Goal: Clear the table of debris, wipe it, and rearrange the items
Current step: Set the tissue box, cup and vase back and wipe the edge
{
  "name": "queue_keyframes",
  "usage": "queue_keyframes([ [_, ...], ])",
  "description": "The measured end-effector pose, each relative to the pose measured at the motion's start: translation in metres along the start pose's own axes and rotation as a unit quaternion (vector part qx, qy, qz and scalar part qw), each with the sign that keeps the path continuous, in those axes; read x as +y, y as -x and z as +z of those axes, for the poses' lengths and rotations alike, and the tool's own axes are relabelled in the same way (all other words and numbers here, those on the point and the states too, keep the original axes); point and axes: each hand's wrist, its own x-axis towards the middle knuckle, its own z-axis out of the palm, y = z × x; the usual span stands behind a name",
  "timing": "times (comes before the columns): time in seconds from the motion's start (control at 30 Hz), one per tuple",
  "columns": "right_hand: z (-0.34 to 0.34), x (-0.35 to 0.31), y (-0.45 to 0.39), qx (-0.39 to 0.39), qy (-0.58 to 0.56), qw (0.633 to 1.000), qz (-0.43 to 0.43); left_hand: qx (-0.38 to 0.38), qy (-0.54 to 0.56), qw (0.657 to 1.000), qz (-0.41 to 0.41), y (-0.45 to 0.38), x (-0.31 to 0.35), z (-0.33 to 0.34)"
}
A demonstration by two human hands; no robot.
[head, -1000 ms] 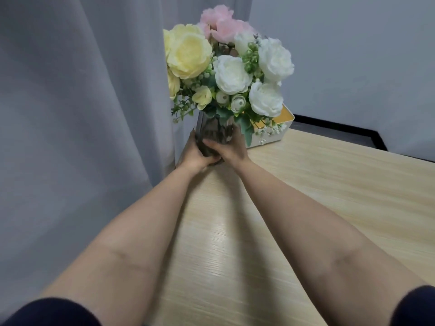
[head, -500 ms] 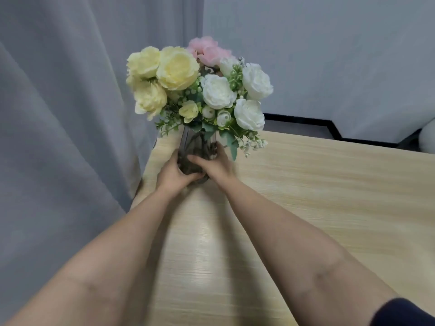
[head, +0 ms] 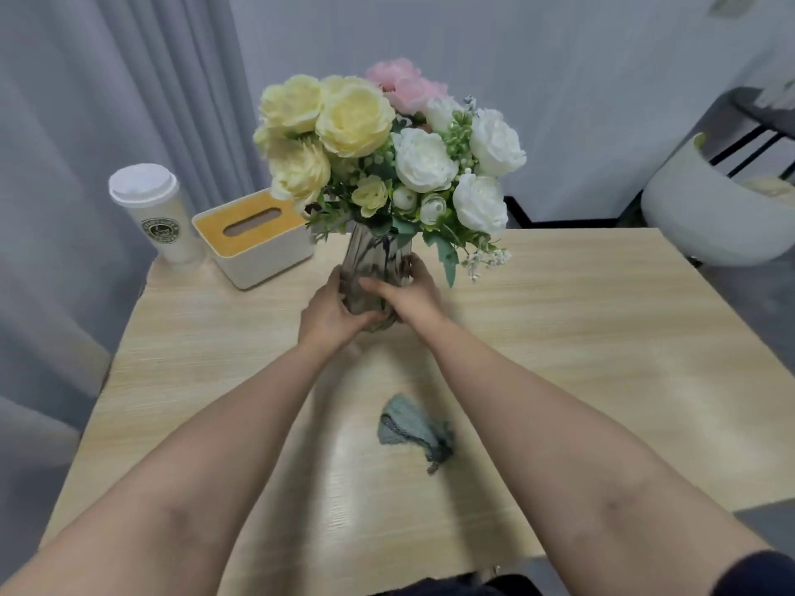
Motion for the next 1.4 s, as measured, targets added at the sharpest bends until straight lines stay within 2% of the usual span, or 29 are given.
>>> queue_keyframes([
  [0.43, -0.211, 0.104, -0.03, 0.112, -0.032, 0.992, 0.041, -0.147, 0.096, 0.982, 0.07, -0.014, 0.13, 0.192],
  [0.7, -0.297, 0.156, -0.049, 0.148, -0.056, 0.987, 0.033, -0.171, 0.101, 0.975, 0.101, -0.027, 0.181, 0.285],
  [1.0, -0.344, 0.193, -0.069, 0.184, -0.057, 0.981, 0.027, -0.197, 0.109, 0.969, 0.099, -0.038, 0.208, 0.341],
  [1.4, -0.351, 0.208, -0.072, 0.219, -0.072, 0.973, 0.031, -0.225, 0.078, 0.965, 0.113, -0.045, 0.215, 0.351],
])
